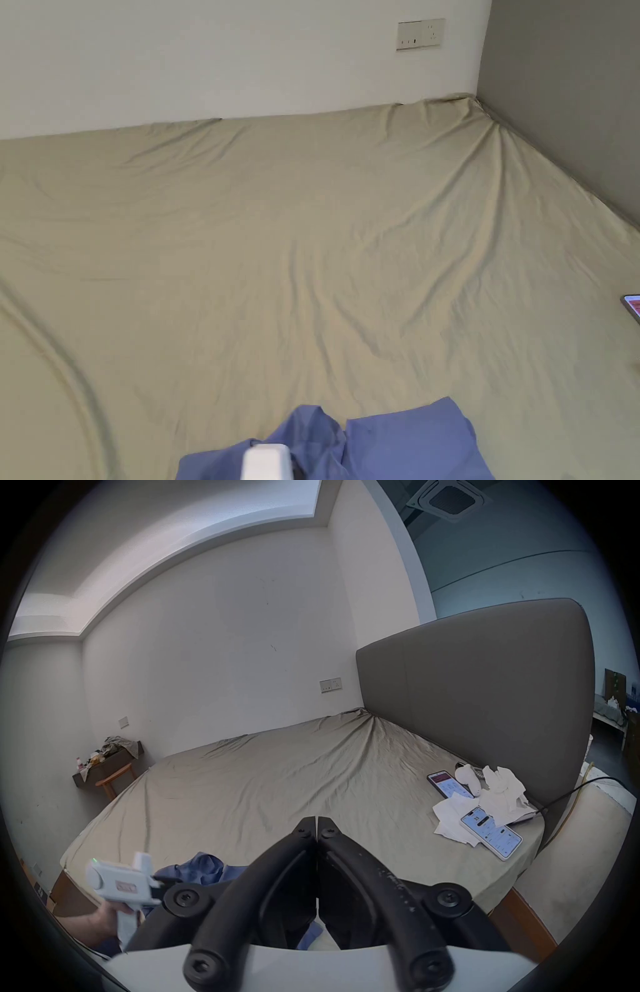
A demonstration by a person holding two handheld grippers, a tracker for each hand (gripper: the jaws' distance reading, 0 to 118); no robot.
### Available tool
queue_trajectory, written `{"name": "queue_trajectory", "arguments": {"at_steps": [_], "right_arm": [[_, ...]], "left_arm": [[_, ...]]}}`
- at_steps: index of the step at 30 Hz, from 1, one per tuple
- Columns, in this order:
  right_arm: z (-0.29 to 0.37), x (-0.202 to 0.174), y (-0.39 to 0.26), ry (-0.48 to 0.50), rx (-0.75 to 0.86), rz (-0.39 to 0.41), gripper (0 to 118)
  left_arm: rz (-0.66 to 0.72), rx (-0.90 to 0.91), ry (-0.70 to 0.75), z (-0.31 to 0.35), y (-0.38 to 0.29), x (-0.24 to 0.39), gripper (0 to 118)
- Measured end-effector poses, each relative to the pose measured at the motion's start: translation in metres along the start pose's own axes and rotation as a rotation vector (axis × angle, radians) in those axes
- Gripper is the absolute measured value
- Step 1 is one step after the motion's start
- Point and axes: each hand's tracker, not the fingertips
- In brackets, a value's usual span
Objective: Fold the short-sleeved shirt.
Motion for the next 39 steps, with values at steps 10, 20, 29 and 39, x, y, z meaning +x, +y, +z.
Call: {"name": "queue_trajectory", "arguments": {"at_steps": [10,20,29,39], "right_arm": [[0.010,0.011,-0.001,-0.046,-0.004,-0.007,1],[-0.010,-0.008,0.002,0.006,-0.024,0.016,1],[-0.017,-0.032,0.005,0.041,-0.059,0.052,1],[-0.013,-0.048,0.013,0.025,-0.055,0.076,1]], "left_arm": [[0.018,0.021,-0.273,0.021,0.020,0.030,0],[0.524,0.051,-0.363,0.107,0.014,-0.193,74],[0.890,-0.145,-0.674,0.034,-0.045,-0.238,118],[0.932,-0.140,-0.619,0.040,-0.043,-0.261,9]]}}
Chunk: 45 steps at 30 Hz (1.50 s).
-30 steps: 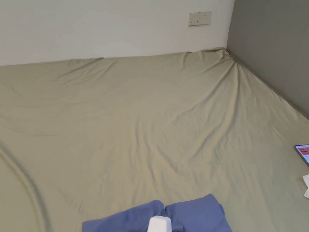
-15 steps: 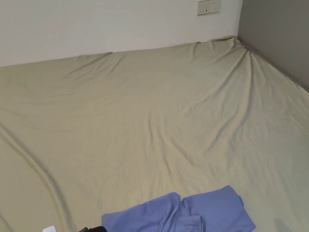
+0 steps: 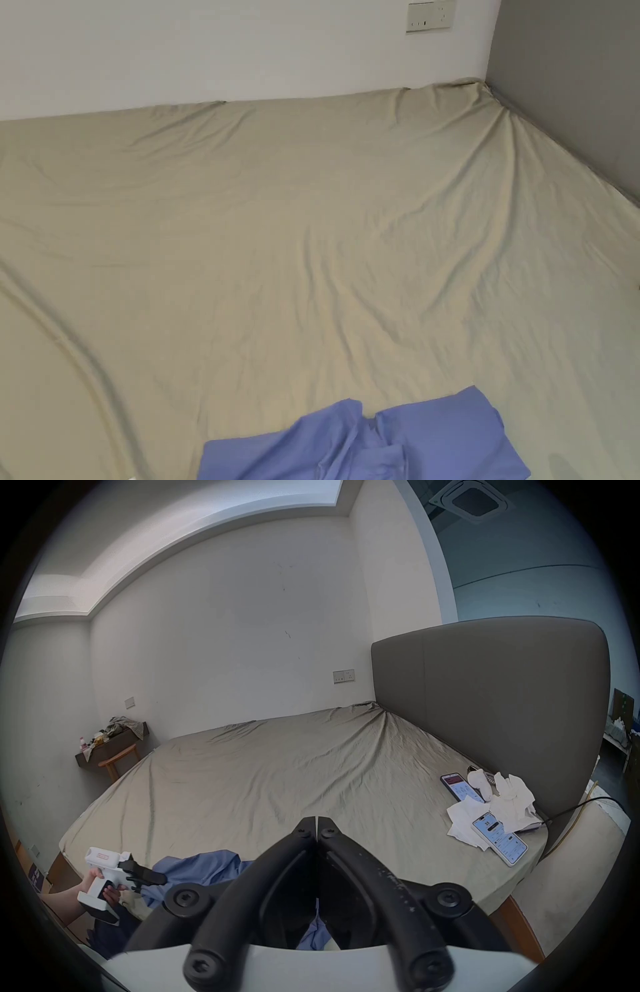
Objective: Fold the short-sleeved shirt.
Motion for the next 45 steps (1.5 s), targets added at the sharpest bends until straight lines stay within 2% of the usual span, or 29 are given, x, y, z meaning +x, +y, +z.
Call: {"name": "queue_trajectory", "arguments": {"at_steps": [3,8,11,14,17,19,21,24,26,28,29,30,32,34,35,37,38,39,42,45], "right_arm": [[-0.004,-0.006,0.002,0.023,0.003,-0.009,1],[-0.015,-0.015,0.002,0.065,0.001,-0.004,1],[-0.020,-0.020,0.003,0.094,0.005,-0.007,1],[-0.021,-0.025,0.004,0.113,0.012,0.001,1],[-0.018,-0.023,0.004,0.123,0.016,0.010,1],[-0.013,-0.018,0.004,0.105,0.027,0.010,1],[-0.006,-0.010,0.003,0.094,0.037,-0.011,1],[0.007,0.002,0.000,0.047,0.044,-0.007,1],[0.014,0.016,-0.003,0.011,0.045,-0.001,1],[0.021,0.026,-0.005,-0.007,0.047,-0.009,1],[0.022,0.031,-0.006,-0.016,0.045,-0.019,1],[0.022,0.036,-0.008,-0.020,0.043,-0.035,1],[0.020,0.043,-0.012,-0.020,0.041,-0.061,1],[0.016,0.048,-0.016,-0.022,0.037,-0.083,1],[0.014,0.049,-0.018,-0.016,0.037,-0.095,1],[0.012,0.050,-0.020,0.009,0.036,-0.115,1],[0.011,0.049,-0.021,0.013,0.036,-0.115,1],[0.011,0.048,-0.021,0.018,0.036,-0.109,1],[0.013,0.048,-0.021,0.026,0.035,-0.101,1],[0.017,0.052,-0.024,0.021,0.036,-0.111,1]], "left_arm": [[-0.043,0.114,0.056,0.052,0.001,0.002,10],[-0.089,0.269,0.256,0.131,0.009,0.011,10],[-0.249,0.268,0.313,0.126,-0.007,0.067,10],[-0.424,0.191,0.217,0.089,-0.025,0.127,10],[-0.632,0.035,0.156,0.020,-0.052,0.182,10],[-0.685,-0.075,0.160,-0.041,-0.072,0.197,10],[-0.731,-0.155,0.224,-0.097,-0.080,0.185,10],[-0.793,-0.249,0.435,-0.178,-0.099,0.160,12],[-0.824,-0.223,0.527,-0.197,-0.106,0.151,28],[-0.812,-0.199,0.438,-0.178,-0.109,0.166,46],[-0.814,-0.178,0.389,-0.162,-0.109,0.176,68],[-0.817,-0.144,0.351,-0.144,-0.107,0.186,81],[-0.845,-0.006,0.317,-0.110,-0.105,0.197,94],[-0.910,0.199,0.372,-0.084,-0.109,0.202,87],[-0.952,0.280,0.426,-0.081,-0.112,0.196,68],[-1.061,0.328,0.636,-0.097,-0.124,0.184,5],[-1.104,0.330,0.724,-0.107,-0.131,0.177,1],[-1.131,0.321,0.740,-0.118,-0.139,0.168,1],[-1.073,0.099,0.594,-0.158,-0.167,0.153,1],[-1.198,-0.027,0.574,-0.199,-0.211,0.143,1]]}}
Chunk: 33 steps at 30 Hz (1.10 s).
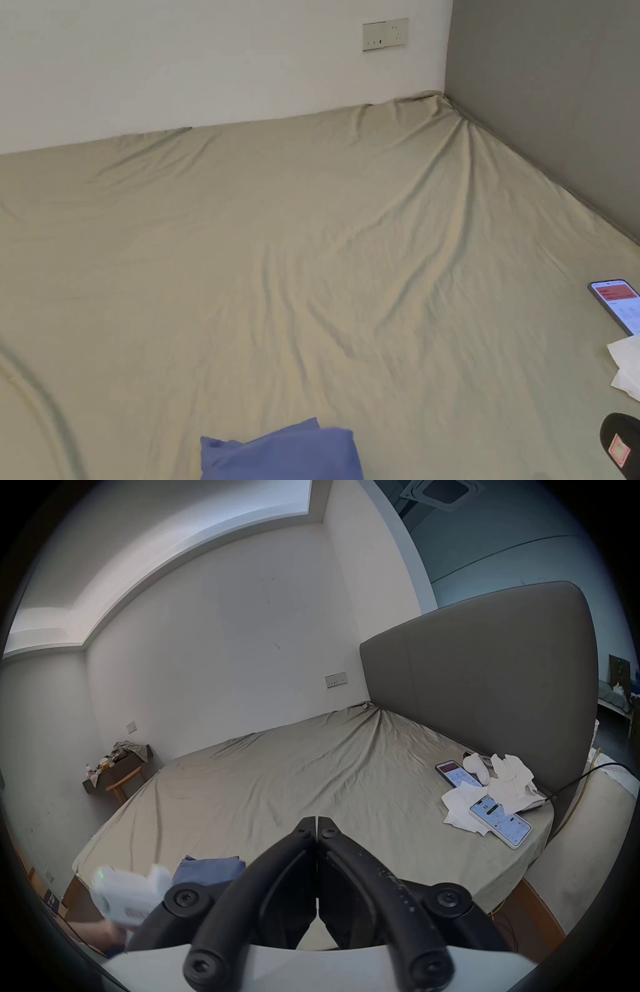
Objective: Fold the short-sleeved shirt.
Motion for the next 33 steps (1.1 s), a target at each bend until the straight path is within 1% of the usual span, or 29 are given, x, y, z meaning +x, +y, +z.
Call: {"name": "queue_trajectory", "arguments": {"at_steps": [3,4,5,7,9,11,12,14,16,19,21,22,24,25,27,29,30,31,32,33], "right_arm": [[0.003,0.003,-0.002,-0.017,-0.004,0.003,1],[0.004,0.003,-0.003,-0.022,-0.006,0.009,1],[0.004,0.000,-0.002,-0.025,-0.010,0.017,1],[0.001,-0.004,-0.003,-0.020,-0.018,0.035,1],[-0.009,-0.014,0.000,-0.003,-0.031,0.062,1],[-0.025,-0.029,0.003,0.057,-0.057,0.092,1],[-0.040,-0.040,0.004,0.117,-0.094,0.099,1],[-0.069,-0.063,0.000,0.195,-0.173,0.130,1],[-0.111,-0.090,-0.018,0.286,-0.300,0.160,1],[-0.169,-0.122,-0.060,0.415,-0.516,0.166,1],[-0.197,-0.136,-0.091,0.441,-0.637,0.199,1],[-0.206,-0.141,-0.104,0.440,-0.673,0.215,1],[-0.218,-0.144,-0.121,0.360,-0.747,0.244,1],[-0.221,-0.142,-0.127,0.336,-0.771,0.265,1],[-0.226,-0.139,-0.132,0.335,-0.791,0.256,1],[-0.226,-0.138,-0.130,0.344,-0.790,0.246,1],[-0.228,-0.139,-0.128,0.343,-0.796,0.243,1],[-0.229,-0.140,-0.129,0.343,-0.801,0.247,1],[-0.228,-0.140,-0.129,0.345,-0.802,0.256,1],[-0.227,-0.141,-0.128,0.346,-0.803,0.264,1]], "left_arm": [[-0.088,0.007,0.005,-0.018,-0.001,0.024,0],[-0.068,0.003,0.003,-0.017,0.005,0.027,0],[-0.036,-0.012,-0.043,-0.015,0.011,0.027,0],[0.034,0.002,-0.191,-0.005,0.019,0.022,0],[0.102,0.032,-0.195,0.012,0.026,0.010,0],[0.220,0.115,-0.209,0.038,0.032,-0.016,0],[0.293,0.163,-0.227,0.055,0.032,-0.035,0],[0.401,0.252,-0.200,0.086,0.027,-0.070,0],[0.513,0.315,-0.162,0.119,0.014,-0.108,0],[0.670,0.372,-0.101,0.156,-0.016,-0.153,0],[0.763,0.406,-0.045,0.174,-0.040,-0.171,0],[0.813,0.410,-0.026,0.181,-0.052,-0.180,0],[0.886,0.425,0.010,0.189,-0.073,-0.189,0],[0.908,0.422,0.022,0.192,-0.081,-0.194,0],[0.936,0.410,0.015,0.192,-0.092,-0.203,0],[0.973,0.374,-0.048,0.181,-0.092,-0.215,7],[0.983,0.345,-0.108,0.171,-0.088,-0.226,21],[0.982,0.305,-0.172,0.156,-0.081,-0.236,44],[0.977,0.255,-0.203,0.144,-0.074,-0.244,62],[0.974,0.206,-0.233,0.126,-0.065,-0.251,71]]}}
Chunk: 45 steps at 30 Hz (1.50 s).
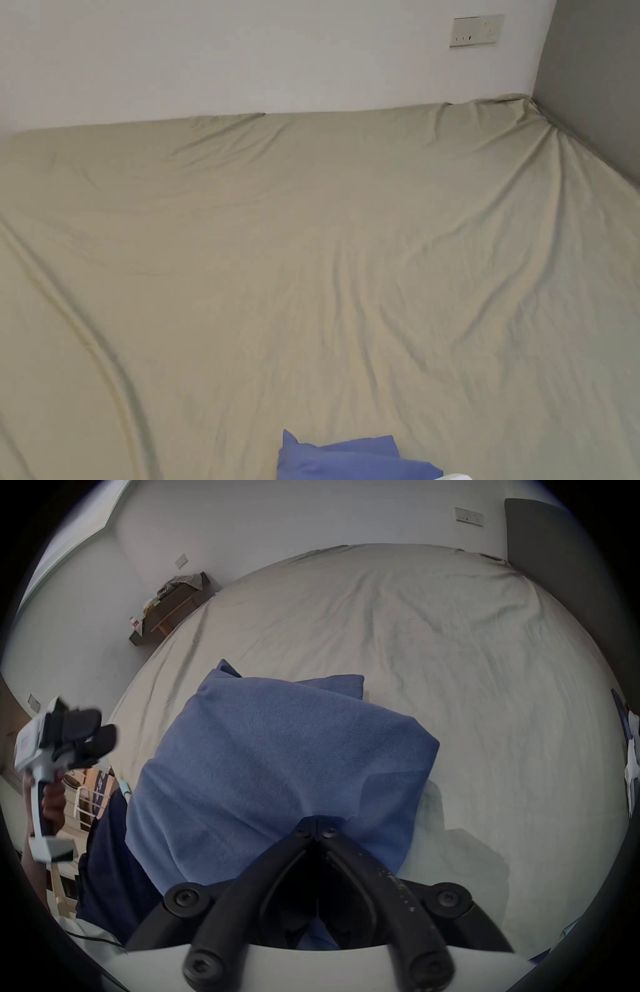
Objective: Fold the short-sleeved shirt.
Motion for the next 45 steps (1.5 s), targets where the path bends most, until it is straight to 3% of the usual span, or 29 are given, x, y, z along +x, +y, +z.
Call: {"name": "queue_trajectory", "arguments": {"at_steps": [1,2,3,7,11,14,15,16,18,19,22,29,33,40,45], "right_arm": [[0.000,0.000,0.000,-0.002,-0.001,0.004,1],[0.000,0.000,0.000,-0.002,-0.001,0.003,1],[0.000,0.000,0.000,-0.001,0.001,0.003,1],[0.000,0.001,-0.003,0.006,0.012,-0.002,1],[0.000,0.004,-0.006,0.017,0.023,-0.021,1],[0.000,0.006,-0.012,0.029,0.048,-0.038,1],[0.001,0.006,-0.015,0.032,0.066,-0.044,1],[0.002,0.007,-0.018,0.038,0.092,-0.056,1],[0.008,0.009,-0.024,0.057,0.155,-0.090,0],[0.013,0.009,-0.027,0.072,0.193,-0.121,0],[0.039,0.007,-0.026,0.118,0.285,-0.189,0],[0.099,-0.019,0.010,0.085,0.408,-0.146,0],[0.101,-0.048,0.043,0.048,0.419,-0.071,0],[0.070,-0.099,0.092,0.085,0.425,-0.041,0],[0.041,-0.130,0.114,0.096,0.371,0.001,1]], "left_arm": [[-0.003,-0.072,-0.005,-0.019,0.008,-0.002,71],[-0.004,-0.132,-0.031,-0.035,0.012,-0.004,101],[0.012,-0.207,-0.085,-0.055,0.017,-0.010,113],[0.141,-0.422,-0.180,-0.110,0.011,-0.021,115],[0.235,-0.504,-0.319,-0.136,-0.005,-0.016,114],[0.150,-0.518,-0.295,-0.146,-0.010,-0.006,113],[0.142,-0.511,-0.286,-0.144,-0.009,-0.003,109],[0.134,-0.509,-0.268,-0.141,-0.006,-0.001,97],[0.080,-0.488,-0.195,-0.135,-0.001,-0.002,25],[0.052,-0.473,-0.164,-0.133,0.002,-0.006,23],[0.149,-0.512,-0.182,-0.127,0.010,-0.011,23],[0.024,-0.387,-0.097,-0.034,0.076,-0.028,23],[0.083,-0.230,0.043,0.061,0.135,-0.082,23],[0.171,-0.007,0.291,0.211,0.233,-0.177,23],[0.274,0.141,0.412,0.285,0.281,-0.241,24]]}}
